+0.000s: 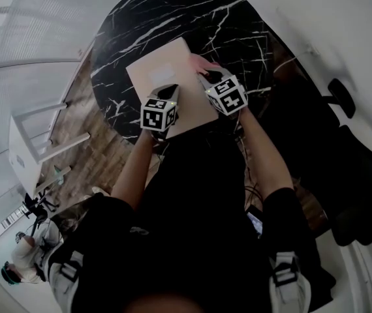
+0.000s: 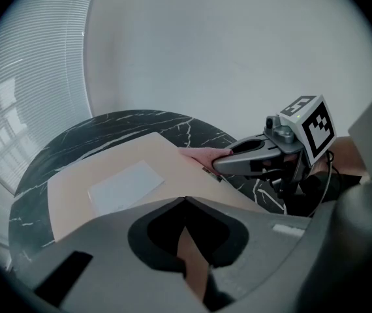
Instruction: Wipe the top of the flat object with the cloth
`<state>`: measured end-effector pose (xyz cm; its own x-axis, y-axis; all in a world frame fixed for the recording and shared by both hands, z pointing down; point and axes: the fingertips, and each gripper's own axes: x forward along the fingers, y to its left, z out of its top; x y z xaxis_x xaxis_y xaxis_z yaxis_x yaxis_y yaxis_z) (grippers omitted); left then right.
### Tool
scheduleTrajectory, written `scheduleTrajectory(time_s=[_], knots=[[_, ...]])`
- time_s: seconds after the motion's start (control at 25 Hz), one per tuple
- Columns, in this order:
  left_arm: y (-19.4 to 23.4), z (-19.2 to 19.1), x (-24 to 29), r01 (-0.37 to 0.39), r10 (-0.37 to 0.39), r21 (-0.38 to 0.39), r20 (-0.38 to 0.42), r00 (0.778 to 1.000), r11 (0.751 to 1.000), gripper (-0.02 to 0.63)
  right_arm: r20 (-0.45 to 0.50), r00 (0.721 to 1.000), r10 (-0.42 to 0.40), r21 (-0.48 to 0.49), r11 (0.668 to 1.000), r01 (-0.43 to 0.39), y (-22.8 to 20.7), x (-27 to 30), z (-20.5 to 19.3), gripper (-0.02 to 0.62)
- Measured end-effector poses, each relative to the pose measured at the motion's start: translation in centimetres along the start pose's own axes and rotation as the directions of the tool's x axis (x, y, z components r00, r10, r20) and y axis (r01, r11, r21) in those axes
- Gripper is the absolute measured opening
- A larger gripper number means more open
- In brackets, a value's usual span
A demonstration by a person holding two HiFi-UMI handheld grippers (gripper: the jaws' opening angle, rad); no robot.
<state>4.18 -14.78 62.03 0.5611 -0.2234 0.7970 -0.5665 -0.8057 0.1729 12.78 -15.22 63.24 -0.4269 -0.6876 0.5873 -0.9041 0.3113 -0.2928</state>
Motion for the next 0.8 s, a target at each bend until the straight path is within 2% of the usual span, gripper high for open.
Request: scheduleTrajectory(time_s=[0.8], knots=[[-3.0, -2.7, -2.1, 0.013, -0.014, 0.03, 0.018, 1.0, 0.999, 0.0, -0.015, 0.999, -0.051, 0.023, 0.998, 0.051, 3.3, -4.2, -4.5, 0.023]])
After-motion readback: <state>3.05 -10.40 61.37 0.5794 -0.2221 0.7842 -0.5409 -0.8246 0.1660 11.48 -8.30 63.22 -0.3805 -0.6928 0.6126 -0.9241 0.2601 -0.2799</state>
